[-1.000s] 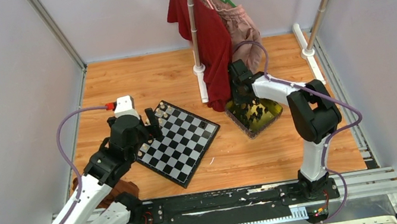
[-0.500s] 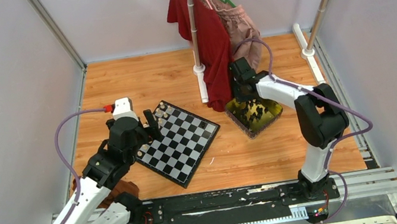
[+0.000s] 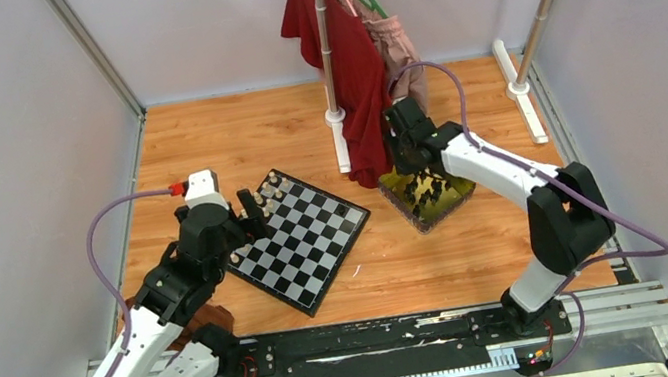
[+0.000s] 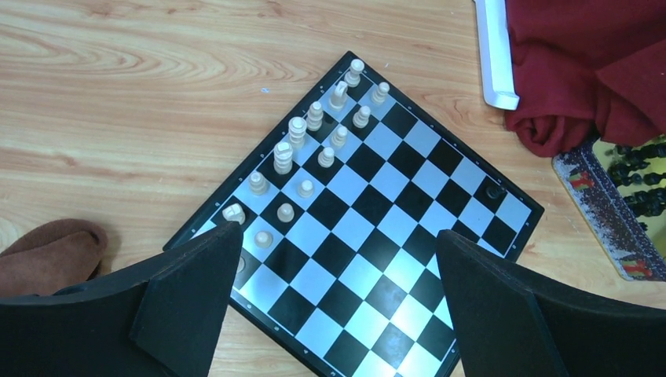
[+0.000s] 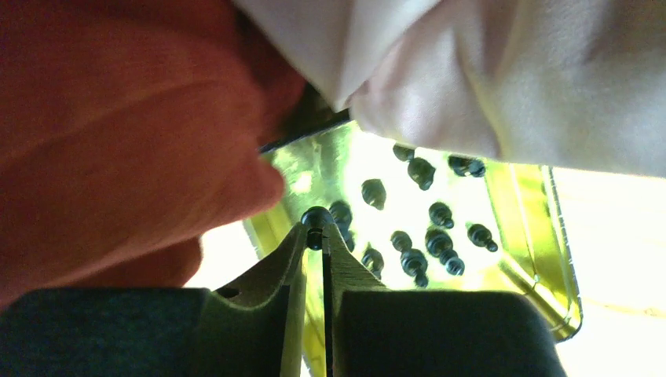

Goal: Set up the chess pieces on the board
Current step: Pick up the chess piece from the storage box, then place the chess piece on the chessboard.

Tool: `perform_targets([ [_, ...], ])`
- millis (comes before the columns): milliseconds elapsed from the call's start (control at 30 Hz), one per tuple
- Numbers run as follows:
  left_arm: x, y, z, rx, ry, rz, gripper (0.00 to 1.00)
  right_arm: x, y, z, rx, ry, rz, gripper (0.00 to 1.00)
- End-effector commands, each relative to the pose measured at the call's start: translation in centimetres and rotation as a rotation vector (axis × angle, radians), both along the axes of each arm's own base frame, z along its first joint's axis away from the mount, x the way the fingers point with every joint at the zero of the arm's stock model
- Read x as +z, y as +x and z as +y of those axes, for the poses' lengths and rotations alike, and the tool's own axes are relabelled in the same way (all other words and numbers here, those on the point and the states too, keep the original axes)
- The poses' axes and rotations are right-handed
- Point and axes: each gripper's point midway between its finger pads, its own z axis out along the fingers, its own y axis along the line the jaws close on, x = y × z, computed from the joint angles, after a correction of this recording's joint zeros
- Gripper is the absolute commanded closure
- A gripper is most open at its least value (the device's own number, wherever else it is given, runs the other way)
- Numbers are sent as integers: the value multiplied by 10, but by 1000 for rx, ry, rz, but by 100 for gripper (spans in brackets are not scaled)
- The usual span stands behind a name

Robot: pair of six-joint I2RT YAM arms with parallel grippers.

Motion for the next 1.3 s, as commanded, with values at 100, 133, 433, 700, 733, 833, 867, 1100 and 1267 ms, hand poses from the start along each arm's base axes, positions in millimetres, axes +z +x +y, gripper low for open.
perform_targets([
  [100, -4, -6, 2, 9, -19, 4, 0, 19, -50, 31, 142, -71, -12, 100],
  [133, -4, -6, 2, 10, -22, 3, 0, 21, -55, 38, 161, -71, -14, 100],
  [433, -3, -10, 4, 15, -38, -1, 0, 15, -99, 101, 324, -97, -7, 100],
  [700, -2, -14, 9, 25, -37, -2, 0, 5, -117, 144, 428, -106, 5, 100],
  [733, -3, -15, 9, 26, -37, -1, 0, 4, -117, 149, 437, -105, 7, 100],
  [833, -4, -15, 10, 26, -35, 0, 0, -1, -118, 159, 460, -114, 14, 100],
  [867, -5, -15, 10, 28, -34, 2, 0, -4, -117, 163, 467, -118, 20, 100],
  [1100, -6, -15, 12, 34, -23, 5, 0, -14, -110, 179, 496, -129, 30, 100],
  [1267, -8, -15, 13, 38, -18, 7, 0, -23, -105, 187, 511, -141, 36, 100],
])
